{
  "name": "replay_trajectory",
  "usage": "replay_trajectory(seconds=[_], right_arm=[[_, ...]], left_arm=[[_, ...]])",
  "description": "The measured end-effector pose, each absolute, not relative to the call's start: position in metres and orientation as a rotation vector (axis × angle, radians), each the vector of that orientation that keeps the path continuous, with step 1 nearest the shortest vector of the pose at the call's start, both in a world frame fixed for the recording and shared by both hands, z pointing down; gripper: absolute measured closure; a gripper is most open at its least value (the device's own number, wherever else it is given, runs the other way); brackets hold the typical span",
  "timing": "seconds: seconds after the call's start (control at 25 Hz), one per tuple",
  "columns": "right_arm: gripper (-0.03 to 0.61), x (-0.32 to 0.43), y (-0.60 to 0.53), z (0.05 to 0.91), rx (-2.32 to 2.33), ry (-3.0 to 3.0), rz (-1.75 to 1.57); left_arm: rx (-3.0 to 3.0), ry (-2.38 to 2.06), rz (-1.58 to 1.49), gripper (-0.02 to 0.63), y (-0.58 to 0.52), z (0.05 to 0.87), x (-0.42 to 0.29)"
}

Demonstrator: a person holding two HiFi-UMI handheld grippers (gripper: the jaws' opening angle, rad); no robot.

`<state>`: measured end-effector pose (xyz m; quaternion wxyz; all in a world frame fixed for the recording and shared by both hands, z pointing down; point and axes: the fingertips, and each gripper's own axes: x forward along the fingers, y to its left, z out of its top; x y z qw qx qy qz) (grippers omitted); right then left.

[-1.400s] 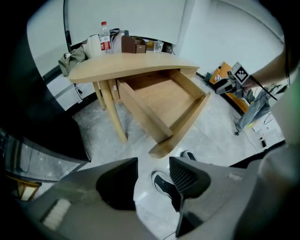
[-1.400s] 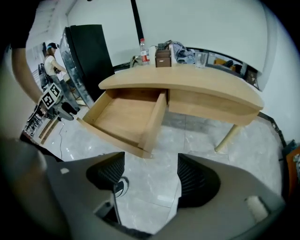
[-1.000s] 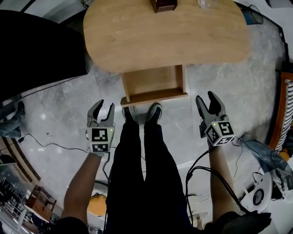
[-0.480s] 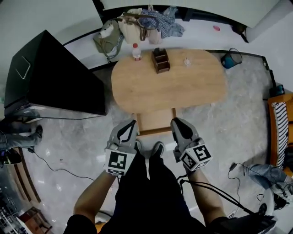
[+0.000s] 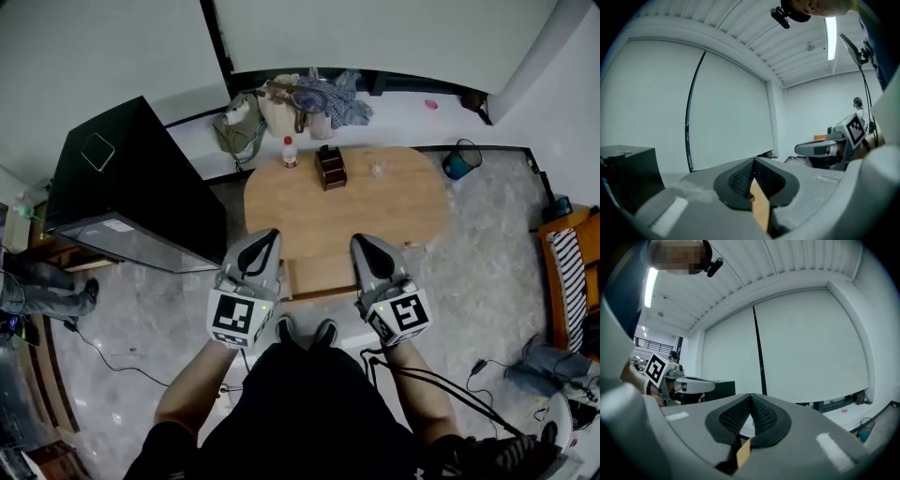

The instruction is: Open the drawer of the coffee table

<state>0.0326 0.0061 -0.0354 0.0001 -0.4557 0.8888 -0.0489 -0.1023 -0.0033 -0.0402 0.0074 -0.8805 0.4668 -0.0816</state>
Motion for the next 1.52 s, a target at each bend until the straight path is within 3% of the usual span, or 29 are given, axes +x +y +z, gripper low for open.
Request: replay_trajectory(seconds=[0.52, 1.52], right_arm=[[0.577, 0.032, 0.021, -0.113, -1.543, 2.736, 0.122], [0.577, 0.02, 0.008, -0.1, -1.626, 2.751, 0.08]], left_arm=[[-2.814, 1.351, -0.044, 0.612, 0.007, -0.097, -0.07], [-2.832, 1.411, -0.086, 0.612, -0.015, -0.069, -0.109]])
